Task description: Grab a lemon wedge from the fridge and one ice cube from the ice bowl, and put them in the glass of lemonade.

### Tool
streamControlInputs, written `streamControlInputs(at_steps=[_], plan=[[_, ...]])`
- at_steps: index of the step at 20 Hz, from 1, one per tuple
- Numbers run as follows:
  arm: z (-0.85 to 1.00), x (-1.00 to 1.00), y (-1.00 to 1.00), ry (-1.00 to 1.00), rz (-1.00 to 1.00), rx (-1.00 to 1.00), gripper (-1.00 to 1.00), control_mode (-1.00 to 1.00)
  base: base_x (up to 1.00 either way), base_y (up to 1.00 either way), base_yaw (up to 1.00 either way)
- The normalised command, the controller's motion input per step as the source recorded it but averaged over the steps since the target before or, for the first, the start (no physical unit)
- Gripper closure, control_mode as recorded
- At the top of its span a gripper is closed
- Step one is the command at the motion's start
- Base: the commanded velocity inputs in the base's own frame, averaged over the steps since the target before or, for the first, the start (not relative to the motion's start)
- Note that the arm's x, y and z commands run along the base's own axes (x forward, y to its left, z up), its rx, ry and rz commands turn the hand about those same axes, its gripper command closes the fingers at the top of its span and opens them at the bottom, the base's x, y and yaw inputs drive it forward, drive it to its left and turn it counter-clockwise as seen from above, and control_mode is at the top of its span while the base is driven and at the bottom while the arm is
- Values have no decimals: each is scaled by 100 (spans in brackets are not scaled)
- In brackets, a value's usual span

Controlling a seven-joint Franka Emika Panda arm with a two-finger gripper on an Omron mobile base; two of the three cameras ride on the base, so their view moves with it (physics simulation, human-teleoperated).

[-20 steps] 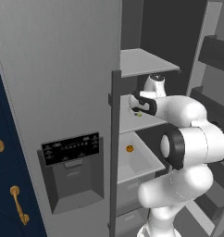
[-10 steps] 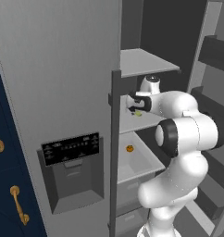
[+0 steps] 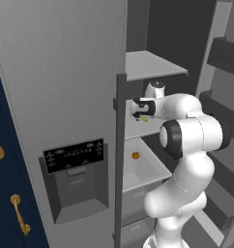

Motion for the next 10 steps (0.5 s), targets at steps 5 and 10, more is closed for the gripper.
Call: streamControlInputs(at_steps=[5, 10], plan=[[0, -7, 0, 0, 0, 0, -100, -100, 0, 0, 0], [-9, -1, 0, 0, 0, 0, -100, -100, 0, 0, 0]])
